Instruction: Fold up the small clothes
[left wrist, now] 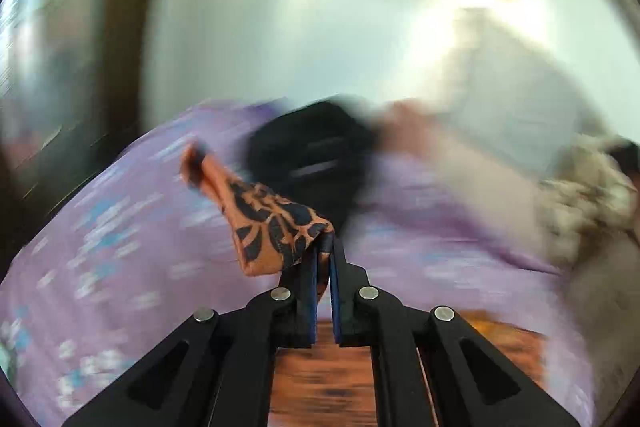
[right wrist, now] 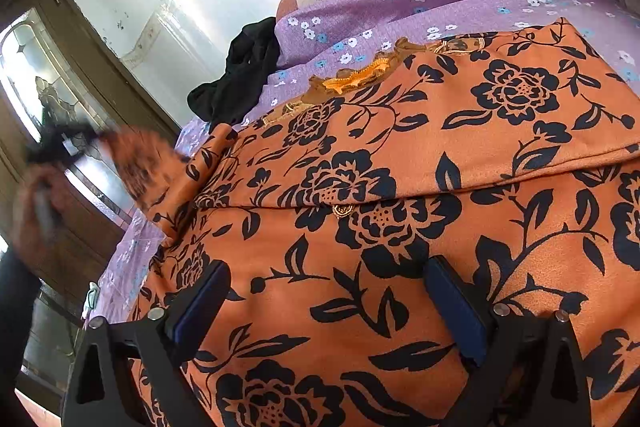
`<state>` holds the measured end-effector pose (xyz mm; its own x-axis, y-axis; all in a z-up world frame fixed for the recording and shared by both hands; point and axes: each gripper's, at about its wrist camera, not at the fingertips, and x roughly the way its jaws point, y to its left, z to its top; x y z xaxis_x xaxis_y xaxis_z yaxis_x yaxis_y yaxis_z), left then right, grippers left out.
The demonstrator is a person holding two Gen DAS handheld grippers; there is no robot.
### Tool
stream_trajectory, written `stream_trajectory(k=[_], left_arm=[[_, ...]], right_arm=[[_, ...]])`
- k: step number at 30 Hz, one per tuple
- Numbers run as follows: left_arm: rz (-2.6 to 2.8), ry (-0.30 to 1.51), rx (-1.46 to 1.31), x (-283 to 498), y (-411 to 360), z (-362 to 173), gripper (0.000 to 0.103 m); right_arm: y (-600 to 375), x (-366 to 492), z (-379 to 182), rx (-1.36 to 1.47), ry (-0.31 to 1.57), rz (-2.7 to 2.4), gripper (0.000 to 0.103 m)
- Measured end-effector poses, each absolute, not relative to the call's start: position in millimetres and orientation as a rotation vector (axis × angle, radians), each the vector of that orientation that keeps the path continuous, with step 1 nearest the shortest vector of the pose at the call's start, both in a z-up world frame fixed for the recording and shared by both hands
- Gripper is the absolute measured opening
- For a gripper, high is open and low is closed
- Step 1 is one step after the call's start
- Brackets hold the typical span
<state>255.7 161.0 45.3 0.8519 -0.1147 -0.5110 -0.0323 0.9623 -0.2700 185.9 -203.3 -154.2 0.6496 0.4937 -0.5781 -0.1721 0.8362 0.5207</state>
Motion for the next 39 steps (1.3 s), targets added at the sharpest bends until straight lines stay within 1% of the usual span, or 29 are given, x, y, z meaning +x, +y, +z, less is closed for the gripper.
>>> stream_trajectory(k=[1, 3, 5, 6, 7, 8, 9, 10, 11, 12, 15, 16, 17, 18, 21, 23, 26, 28, 31, 34, 35, 37, 38, 39], left_arm=[[-0.139, 0.517, -0.235, 246.3, 118.8, 62.4, 0.005], [-0.273, 0.504, -0.192, 237.0, 58.5, 74.7, 0.005], [-0.401, 0.559, -0.158, 236.7, 1.9, 69.0, 0.006], [-0.452, 0.606, -0.126, 238.9, -29.9, 56.0, 0.01], [-0.462, 0.632, -0.108, 239.8, -48.0, 43.7, 0.01], [-0.494, 0.726, -0.074, 246.0, -73.6, 15.1, 0.033], [-0.514, 0.807, -0.05, 254.9, -83.5, -4.9, 0.057], [-0.52, 0.879, -0.03, 257.0, -90.2, -23.9, 0.06], [-0.509, 0.969, -0.007, 258.9, -91.0, -51.0, 0.06], [-0.482, 0.999, -0.001, 258.2, -83.3, -62.5, 0.06], [-0.321, 0.986, -0.033, 251.0, -34.0, -72.9, 0.061], [-0.257, 0.976, -0.074, 247.8, -8.2, -74.6, 0.063], [-0.217, 0.968, -0.095, 239.4, 4.3, -73.2, 0.071], [-0.146, 0.962, -0.116, 234.5, 26.8, -77.2, 0.073], [-0.021, 0.996, -0.158, 231.3, 68.3, -101.7, 0.073], [0.017, 1.042, -0.197, 227.8, 90.5, -122.0, 0.073], [0.034, 1.075, -0.24, 228.6, 101.4, -148.8, 0.073], [0.017, 1.015, -0.235, 222.8, 103.9, -151.7, 0.073], [0.006, 0.978, -0.172, 214.7, 96.6, -150.0, 0.073], [0.0, 0.954, -0.133, 212.3, 89.0, -153.6, 0.075], [0.001, 0.956, -0.139, 214.4, 93.9, -152.8, 0.076], [-0.012, 0.965, -0.161, 217.0, 95.4, -152.7, 0.08], [-0.015, 0.967, -0.164, 219.1, 95.4, -153.8, 0.081], [-0.017, 0.969, -0.164, 219.8, 95.7, -153.4, 0.081]], right_arm=[[-203.5, 185.9, -154.1, 0.45, 0.777, 0.394, 0.099], [-204.1, 185.3, -153.5, 0.456, 0.775, 0.397, 0.099], [-205.1, 184.9, -153.1, 0.465, 0.772, 0.401, 0.099], [-205.9, 184.4, -152.9, 0.471, 0.77, 0.405, 0.099], [-206.7, 184.1, -152.9, 0.477, 0.768, 0.408, 0.099], [-207.7, 183.6, -153.0, 0.485, 0.765, 0.412, 0.099], [-208.5, 183.3, -152.9, 0.491, 0.764, 0.415, 0.099], [-208.9, 183.1, -152.9, 0.495, 0.763, 0.417, 0.099], [-209.2, 182.8, -152.5, 0.499, 0.762, 0.419, 0.099], [-209.5, 182.5, -152.7, 0.502, 0.761, 0.421, 0.099], [-209.7, 182.2, -153.0, 0.505, 0.761, 0.422, 0.099], [-209.3, 182.6, -152.7, 0.503, 0.763, 0.42, 0.099], [-208.9, 183.1, -152.4, 0.501, 0.768, 0.419, 0.099], [-208.4, 184.1, -151.3, 0.503, 0.775, 0.416, 0.099], [-212.4, 186.8, -135.4, 0.532, 0.842, 0.404, 0.099], [-228.6, 184.1, -110.8, 0.565, 0.794, 0.413, 0.099], [-263.4, 198.2, -74.9, 0.498, 0.752, 0.279, 0.099], [-285.4, 223.4, -68.9, 0.444, 0.785, 0.18, 0.099], [-310.0, 273.4, -79.7, 0.352, 0.9, 0.049, 0.098], [-314.9, 312.4, -95.6, 0.275, 0.998, -0.016, 0.094], [-316.0, 319.9, -101.8, 0.255, 1.03, -0.028, 0.089], [-311.0, 328.6, -112.4, 0.228, 1.089, -0.01, 0.049], [-303.2, 331.9, -116.7, 0.185, 1.138, -0.005, 0.013], [-295.1, 330.9, -113.9, 0.133, 1.141, 0.001, 0.012]])
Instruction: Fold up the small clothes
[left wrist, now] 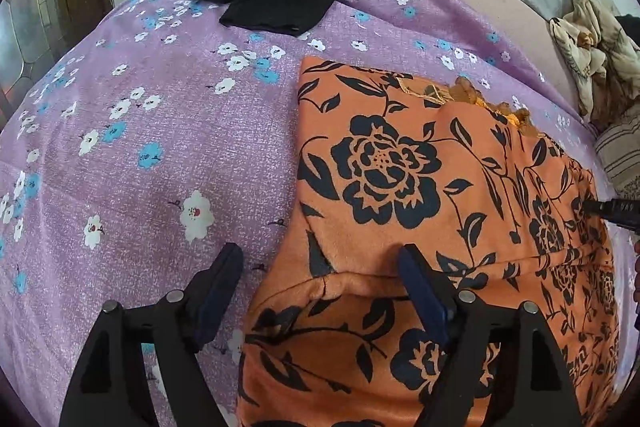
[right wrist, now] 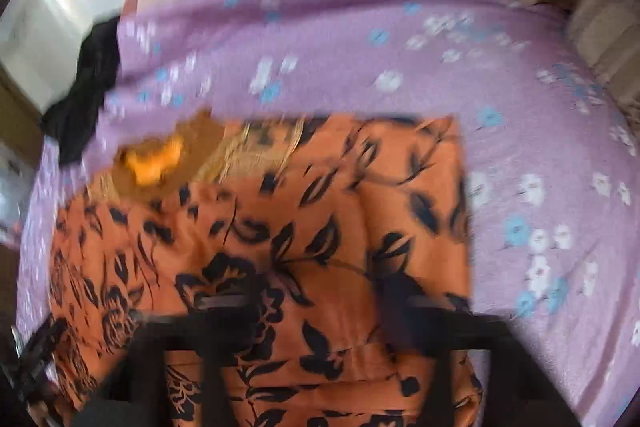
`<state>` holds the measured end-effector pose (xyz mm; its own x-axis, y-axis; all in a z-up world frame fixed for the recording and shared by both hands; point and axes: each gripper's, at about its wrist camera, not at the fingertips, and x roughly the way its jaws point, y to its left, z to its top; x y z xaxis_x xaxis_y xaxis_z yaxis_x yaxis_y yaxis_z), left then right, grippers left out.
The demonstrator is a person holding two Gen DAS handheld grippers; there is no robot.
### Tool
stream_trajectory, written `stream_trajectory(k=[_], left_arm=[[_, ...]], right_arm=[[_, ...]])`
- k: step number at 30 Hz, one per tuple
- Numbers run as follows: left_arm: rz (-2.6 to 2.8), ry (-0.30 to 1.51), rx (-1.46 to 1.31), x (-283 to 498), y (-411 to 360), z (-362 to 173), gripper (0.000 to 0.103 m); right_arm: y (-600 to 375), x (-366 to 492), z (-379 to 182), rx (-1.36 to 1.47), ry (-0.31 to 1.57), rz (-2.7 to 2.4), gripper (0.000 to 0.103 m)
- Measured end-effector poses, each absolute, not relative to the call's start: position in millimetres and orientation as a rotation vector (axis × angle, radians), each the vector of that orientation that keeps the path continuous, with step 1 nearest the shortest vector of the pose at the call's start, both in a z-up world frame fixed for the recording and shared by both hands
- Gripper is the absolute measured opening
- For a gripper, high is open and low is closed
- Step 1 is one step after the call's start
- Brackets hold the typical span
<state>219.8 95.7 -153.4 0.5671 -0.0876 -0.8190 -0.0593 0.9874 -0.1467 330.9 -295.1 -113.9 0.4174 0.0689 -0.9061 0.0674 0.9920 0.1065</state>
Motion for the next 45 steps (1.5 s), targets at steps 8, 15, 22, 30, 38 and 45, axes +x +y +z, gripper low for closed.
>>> stream_trajectory(k=[8, 15, 22, 30, 38, 45], left_arm=[[0.014, 0.979, -0.146, 224.9, 93.6, -155.0, 0.083], [0.026, 0.979, -0.185, 221.1, 98.5, -150.5, 0.083], [0.033, 0.977, -0.192, 224.0, 102.8, -152.6, 0.083], [0.053, 0.942, -0.135, 205.9, 103.3, -147.6, 0.083], [0.095, 0.937, -0.071, 133.5, 108.0, -119.0, 0.083], [0.13, 0.931, -0.006, 65.5, 106.1, -95.0, 0.083]], right_arm=[[-308.3, 289.1, -124.3, 0.052, 1.091, -0.164, 0.024], [-326.6, 265.3, -87.9, 0.199, 0.88, -0.166, 0.082], [-335.7, 291.6, -153.1, 0.513, 1.06, 0.063, 0.076], [-317.4, 193.5, -90.7, 0.396, 0.903, 0.096, 0.078], [-338.8, 78.8, -116.9, 0.276, 1.034, 0.038, 0.079], [-360.0, 38.4, -119.5, 0.377, 1.044, 0.031, 0.08]])
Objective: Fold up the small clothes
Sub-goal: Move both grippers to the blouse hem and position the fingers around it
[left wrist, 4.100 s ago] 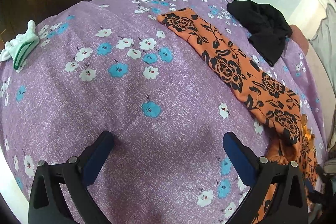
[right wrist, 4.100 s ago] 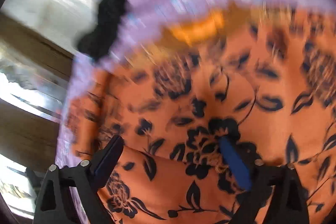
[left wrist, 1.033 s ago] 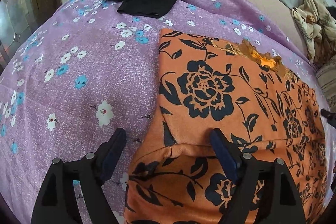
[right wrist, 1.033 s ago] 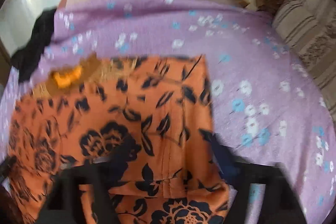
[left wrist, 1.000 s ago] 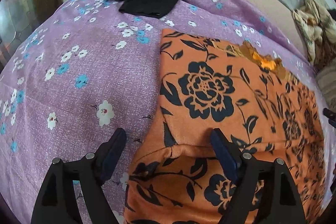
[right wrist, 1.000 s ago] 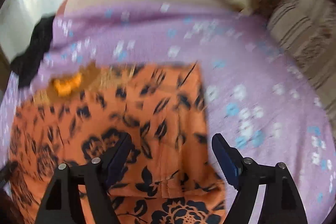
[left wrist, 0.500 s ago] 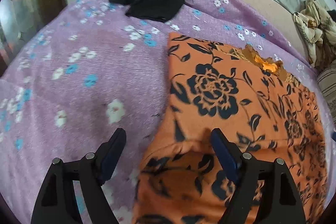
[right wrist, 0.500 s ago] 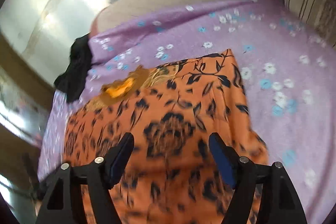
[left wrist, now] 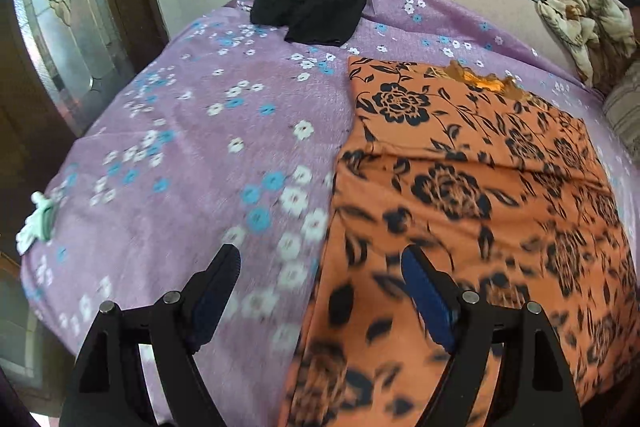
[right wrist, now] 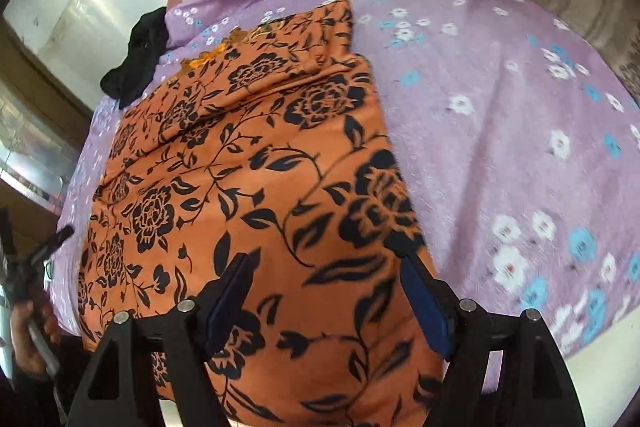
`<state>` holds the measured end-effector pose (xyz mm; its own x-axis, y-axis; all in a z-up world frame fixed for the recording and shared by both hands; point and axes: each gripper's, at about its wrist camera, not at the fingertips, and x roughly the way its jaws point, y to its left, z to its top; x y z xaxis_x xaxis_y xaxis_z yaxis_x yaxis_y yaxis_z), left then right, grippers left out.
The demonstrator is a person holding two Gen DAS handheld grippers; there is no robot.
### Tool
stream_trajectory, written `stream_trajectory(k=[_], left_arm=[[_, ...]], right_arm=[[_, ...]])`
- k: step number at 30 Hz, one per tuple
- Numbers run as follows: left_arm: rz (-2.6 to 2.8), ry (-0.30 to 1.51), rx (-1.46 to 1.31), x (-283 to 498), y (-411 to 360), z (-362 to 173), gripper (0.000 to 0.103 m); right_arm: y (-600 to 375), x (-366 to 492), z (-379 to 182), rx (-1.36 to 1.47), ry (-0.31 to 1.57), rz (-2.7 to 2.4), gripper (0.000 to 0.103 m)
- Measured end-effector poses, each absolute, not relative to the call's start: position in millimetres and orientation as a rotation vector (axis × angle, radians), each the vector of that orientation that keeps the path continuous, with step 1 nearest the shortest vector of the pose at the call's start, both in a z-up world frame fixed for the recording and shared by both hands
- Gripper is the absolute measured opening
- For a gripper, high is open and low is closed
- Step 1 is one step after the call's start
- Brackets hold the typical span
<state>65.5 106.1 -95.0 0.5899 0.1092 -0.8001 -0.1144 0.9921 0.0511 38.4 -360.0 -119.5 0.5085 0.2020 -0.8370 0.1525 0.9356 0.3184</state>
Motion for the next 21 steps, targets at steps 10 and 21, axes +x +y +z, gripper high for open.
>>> stream_trajectory(k=[10, 21], left_arm=[[0.093, 1.135, -0.197, -1.1, 131.7, -133.2, 0.087], [0.045, 1.205, -0.171, -21.2, 115.0, -156.8, 0.068]], right_arm=[[-381.4, 17.6, -135.4, 0.406, 1.215, 0.049, 0.082], [-384.8, 3.2, -144.5, 0.388, 1.303, 0.099, 0.067]])
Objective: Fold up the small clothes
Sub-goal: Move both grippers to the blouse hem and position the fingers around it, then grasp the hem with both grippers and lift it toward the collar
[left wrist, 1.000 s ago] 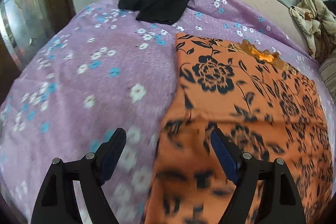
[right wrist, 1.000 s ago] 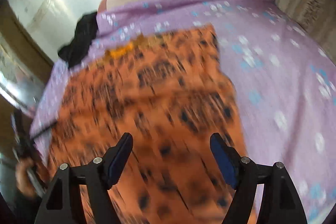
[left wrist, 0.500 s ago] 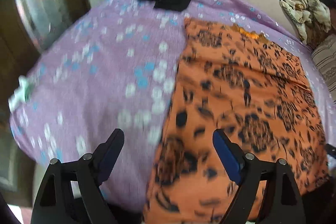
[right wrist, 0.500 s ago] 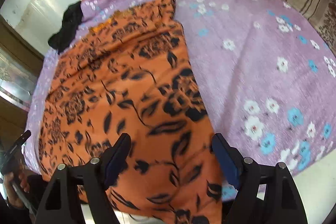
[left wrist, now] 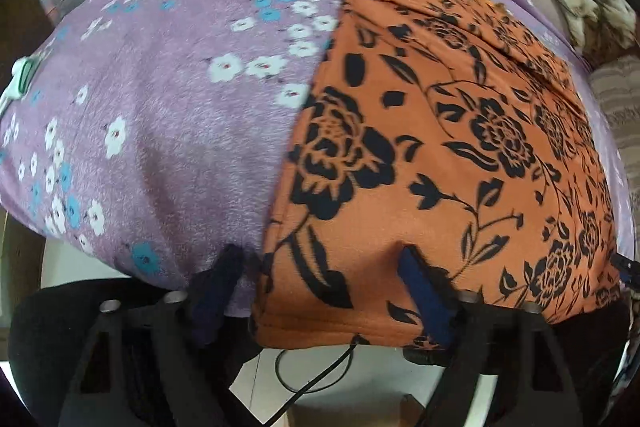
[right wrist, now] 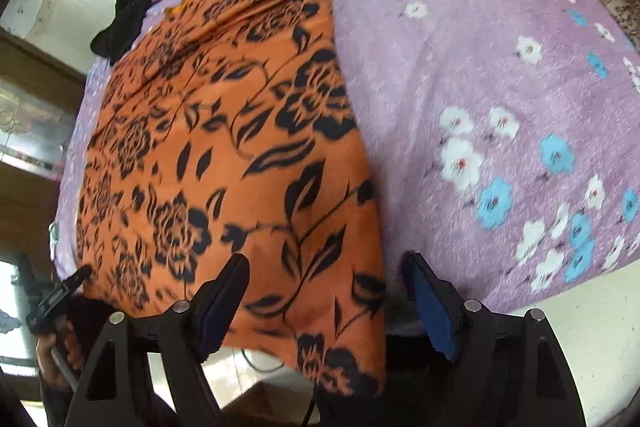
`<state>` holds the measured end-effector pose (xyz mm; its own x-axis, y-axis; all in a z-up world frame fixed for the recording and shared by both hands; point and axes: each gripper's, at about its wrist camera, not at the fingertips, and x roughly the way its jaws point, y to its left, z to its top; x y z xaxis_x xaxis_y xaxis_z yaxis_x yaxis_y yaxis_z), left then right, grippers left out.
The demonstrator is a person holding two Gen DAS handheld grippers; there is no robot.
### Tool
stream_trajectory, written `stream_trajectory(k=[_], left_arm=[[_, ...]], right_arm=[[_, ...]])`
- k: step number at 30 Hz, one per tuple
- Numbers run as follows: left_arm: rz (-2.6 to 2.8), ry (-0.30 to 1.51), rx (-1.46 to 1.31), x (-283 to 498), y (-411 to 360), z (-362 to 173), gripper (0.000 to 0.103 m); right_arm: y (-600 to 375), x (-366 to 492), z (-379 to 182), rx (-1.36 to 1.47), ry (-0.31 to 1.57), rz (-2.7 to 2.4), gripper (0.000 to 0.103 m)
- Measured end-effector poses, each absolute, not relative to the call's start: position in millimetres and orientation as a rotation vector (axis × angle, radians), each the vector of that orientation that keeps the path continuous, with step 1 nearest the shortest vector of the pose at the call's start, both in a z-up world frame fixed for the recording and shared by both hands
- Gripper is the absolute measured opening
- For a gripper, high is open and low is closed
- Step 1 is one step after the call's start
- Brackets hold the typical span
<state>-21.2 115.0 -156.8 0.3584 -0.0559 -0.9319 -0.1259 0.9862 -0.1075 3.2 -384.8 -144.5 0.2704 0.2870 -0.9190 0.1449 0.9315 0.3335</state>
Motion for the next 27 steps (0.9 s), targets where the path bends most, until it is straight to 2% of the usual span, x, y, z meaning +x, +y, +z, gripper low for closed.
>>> stream_trajectory(k=[1, 2, 3, 4, 5, 6, 7, 9, 11, 13, 14, 15, 16, 17, 19, 20, 21, 22, 24, 27], left_arm=[[0.043, 1.201, -0.162, -21.7, 113.3, -155.9, 0.063], [0.036, 1.197, -0.16, -21.3, 111.4, -154.5, 0.051], [0.029, 1.195, -0.164, -22.0, 111.3, -152.8, 0.038], [0.03, 1.195, -0.168, -22.8, 112.4, -151.2, 0.032], [0.017, 1.198, -0.183, -20.9, 112.8, -149.7, 0.017], [0.001, 1.204, -0.209, -20.1, 116.1, -150.3, 0.01], [-0.011, 1.209, -0.238, -20.6, 119.5, -150.5, 0.01], [-0.026, 1.215, -0.269, -20.4, 124.0, -150.2, 0.01], [-0.035, 1.216, -0.295, -25.4, 131.4, -147.5, 0.01], [-0.058, 1.213, -0.309, -29.0, 133.5, -145.9, 0.011], [-0.063, 1.216, -0.313, -28.0, 135.8, -148.0, 0.024], [-0.048, 1.231, -0.311, -31.7, 139.2, -151.1, 0.045], [-0.021, 1.243, -0.309, -31.1, 140.4, -155.7, 0.053], [-0.016, 1.248, -0.317, -30.0, 143.1, -157.8, 0.058], [-0.012, 1.245, -0.305, -30.9, 141.4, -156.9, 0.058], [-0.014, 1.245, -0.288, -31.7, 139.2, -156.7, 0.053], [-0.016, 1.247, -0.268, -32.2, 137.2, -156.5, 0.02], [-0.031, 1.252, -0.271, -30.1, 135.4, -156.9, 0.009], [-0.055, 1.245, -0.309, -27.3, 136.3, -151.1, 0.007], [-0.092, 1.163, -0.387, -27.6, 146.7, -120.3, 0.007]], right_arm=[[-384.8, 2.5, -145.4, 0.379, 1.315, 0.096, 0.064], [-384.5, 1.0, -145.3, 0.377, 1.324, 0.103, 0.058], [-384.5, -0.1, -145.3, 0.376, 1.332, 0.109, 0.048], [-384.2, -1.4, -146.1, 0.371, 1.343, 0.113, 0.043], [-383.0, -3.2, -148.2, 0.358, 1.36, 0.116, 0.04], [-382.1, -4.4, -149.1, 0.351, 1.366, 0.118, 0.038], [-382.0, -5.5, -148.9, 0.346, 1.367, 0.12, 0.037], [-381.4, -9.8, -146.4, 0.36, 1.356, 0.144, 0.018], [-381.9, -14.9, -140.8, 0.399, 1.336, 0.168, 0.013], [-384.1, -20.9, -130.7, 0.445, 1.299, 0.202, 0.012], [-386.4, -22.3, -127.3, 0.47, 1.283, 0.215, 0.012], [-388.2, -22.0, -127.4, 0.493, 1.27, 0.236, 0.012], [-389.8, -20.2, -131.9, 0.518, 1.272, 0.247, 0.013], [-391.0, -18.4, -138.6, 0.538, 1.293, 0.235, 0.016], [-387.0, -17.1, -147.8, 0.521, 1.318, 0.23, 0.016], [-384.4, -18.0, -148.1, 0.511, 1.315, 0.234, 0.017], [-383.2, -19.3, -146.6, 0.506, 1.31, 0.237, 0.017], [-383.4, -20.3, -146.3, 0.5, 1.306, 0.241, 0.017], [-382.4, -21.0, -145.7, 0.502, 1.311, 0.262, 0.01], [-390.5, -16.3, -126.7, 0.595, 1.231, 0.286, 0.009]])
